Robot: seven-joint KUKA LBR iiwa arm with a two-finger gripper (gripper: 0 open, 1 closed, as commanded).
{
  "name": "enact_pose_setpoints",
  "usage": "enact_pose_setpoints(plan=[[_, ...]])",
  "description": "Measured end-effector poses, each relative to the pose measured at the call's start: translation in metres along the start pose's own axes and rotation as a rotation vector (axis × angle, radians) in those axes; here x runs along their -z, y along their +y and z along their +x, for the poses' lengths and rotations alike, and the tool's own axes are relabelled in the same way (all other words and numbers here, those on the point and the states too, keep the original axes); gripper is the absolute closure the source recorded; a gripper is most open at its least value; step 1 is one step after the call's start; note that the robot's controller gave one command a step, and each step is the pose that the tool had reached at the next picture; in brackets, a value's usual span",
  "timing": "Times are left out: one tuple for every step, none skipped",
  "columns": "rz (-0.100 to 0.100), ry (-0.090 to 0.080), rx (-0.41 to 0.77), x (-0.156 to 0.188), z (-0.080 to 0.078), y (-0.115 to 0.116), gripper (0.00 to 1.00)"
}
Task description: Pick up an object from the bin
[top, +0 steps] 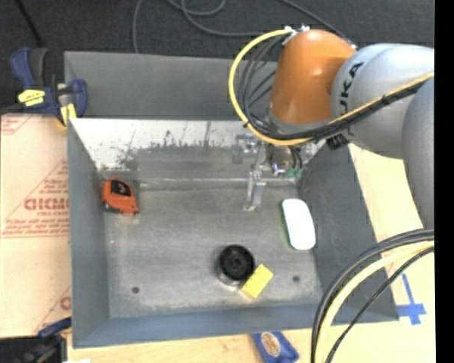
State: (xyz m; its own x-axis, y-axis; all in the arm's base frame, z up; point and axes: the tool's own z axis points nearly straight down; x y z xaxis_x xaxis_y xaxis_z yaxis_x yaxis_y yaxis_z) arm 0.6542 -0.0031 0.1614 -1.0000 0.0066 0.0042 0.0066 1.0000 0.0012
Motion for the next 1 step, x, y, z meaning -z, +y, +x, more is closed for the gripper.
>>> enact_pose_setpoints(plan=[[0.0,-0.009,0.0,0.0054,-0.0018,0.0,0.0]])
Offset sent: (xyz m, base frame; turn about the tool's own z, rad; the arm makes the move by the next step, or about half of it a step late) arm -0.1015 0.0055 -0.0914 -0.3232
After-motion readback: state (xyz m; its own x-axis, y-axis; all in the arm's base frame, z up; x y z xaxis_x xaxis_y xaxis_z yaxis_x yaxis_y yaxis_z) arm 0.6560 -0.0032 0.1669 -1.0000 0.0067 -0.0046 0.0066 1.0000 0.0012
